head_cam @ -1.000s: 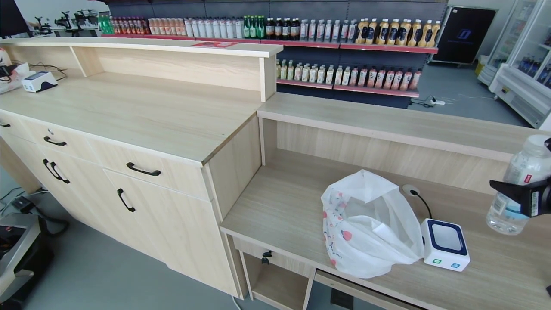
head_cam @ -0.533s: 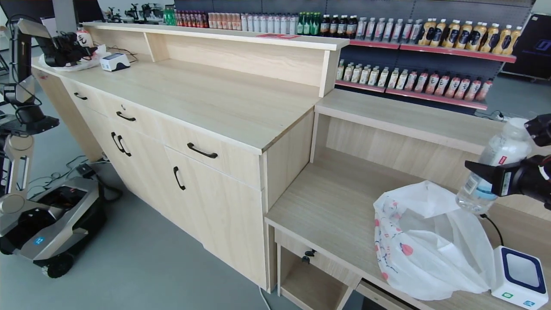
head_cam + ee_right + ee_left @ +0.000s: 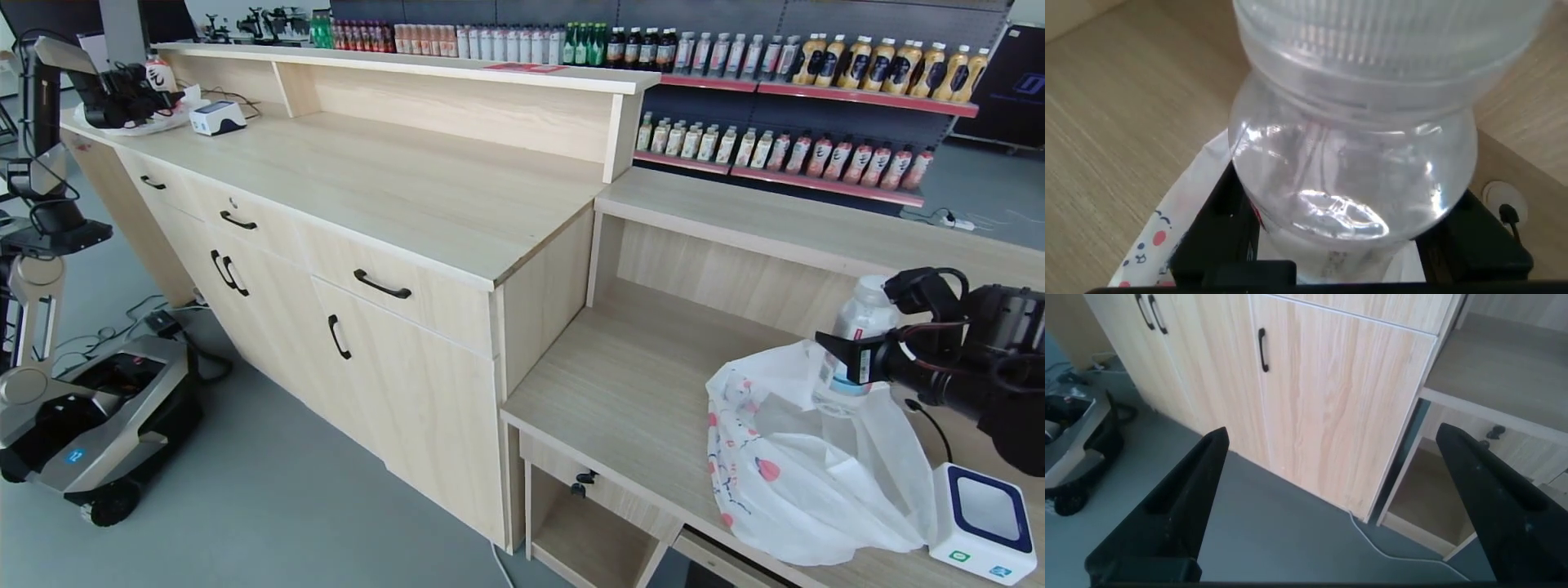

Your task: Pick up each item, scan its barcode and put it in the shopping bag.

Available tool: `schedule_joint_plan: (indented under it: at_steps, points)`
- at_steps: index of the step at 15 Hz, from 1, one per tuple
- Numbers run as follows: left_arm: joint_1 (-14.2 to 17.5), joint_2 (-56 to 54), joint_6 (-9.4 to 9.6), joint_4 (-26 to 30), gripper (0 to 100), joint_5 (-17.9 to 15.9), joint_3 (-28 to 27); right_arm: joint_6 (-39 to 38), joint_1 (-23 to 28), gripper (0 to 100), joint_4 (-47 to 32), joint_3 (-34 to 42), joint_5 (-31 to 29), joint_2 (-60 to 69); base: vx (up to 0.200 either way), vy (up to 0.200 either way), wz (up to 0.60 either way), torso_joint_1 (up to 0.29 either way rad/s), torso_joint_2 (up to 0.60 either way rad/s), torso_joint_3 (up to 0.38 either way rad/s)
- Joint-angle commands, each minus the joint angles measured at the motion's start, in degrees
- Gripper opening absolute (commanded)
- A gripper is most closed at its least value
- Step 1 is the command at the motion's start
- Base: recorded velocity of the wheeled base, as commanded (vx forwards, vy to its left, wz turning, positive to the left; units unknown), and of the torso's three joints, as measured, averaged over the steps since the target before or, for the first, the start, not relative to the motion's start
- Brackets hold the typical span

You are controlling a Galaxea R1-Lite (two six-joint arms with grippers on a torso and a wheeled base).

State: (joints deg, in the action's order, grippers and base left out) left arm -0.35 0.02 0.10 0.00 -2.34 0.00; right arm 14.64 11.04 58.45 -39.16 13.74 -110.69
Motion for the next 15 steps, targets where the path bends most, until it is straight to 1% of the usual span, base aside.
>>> schedule_joint_plan:
  at_steps: [1,5,6,9,11,15]
  points:
    - [0.0,0.06,-0.01,0.0,100,0.06,0.0,0.12,-0.41,0,1.58,-0.22,0.06,-6.64,0.0,0.0,0.0,0.0,0.0,0.0]
    - [0.0,0.06,-0.01,0.0,100,0.06,0.0,0.04,-2.78,0,6.94,-0.31,0.15,-11.13,0.0,0.0,0.0,0.0,0.0,0.0]
    - [0.0,0.06,-0.01,0.0,100,0.06,0.0,0.04,-3.31,0,9.22,-1.1,1.47,-12.88,0.0,0.0,0.0,0.0,0.0,0.0]
    - [0.0,0.06,-0.01,0.0,100,0.06,0.0,0.04,-3.93,0,11.33,-3.47,3.49,-16.22,0.0,0.0,0.0,0.0,0.0,0.0]
    - [0.0,0.06,-0.01,0.0,100,-0.03,0.0,0.21,-3.84,0,12.56,-4.88,3.49,-17.72,0.0,0.0,0.0,0.0,0.0,0.0]
    - [0.0,0.06,-0.01,0.0,100,-0.03,0.0,0.48,-2.78,0,16.69,-4.96,3.49,-19.91,0.0,0.0,0.0,0.0,0.0,0.0]
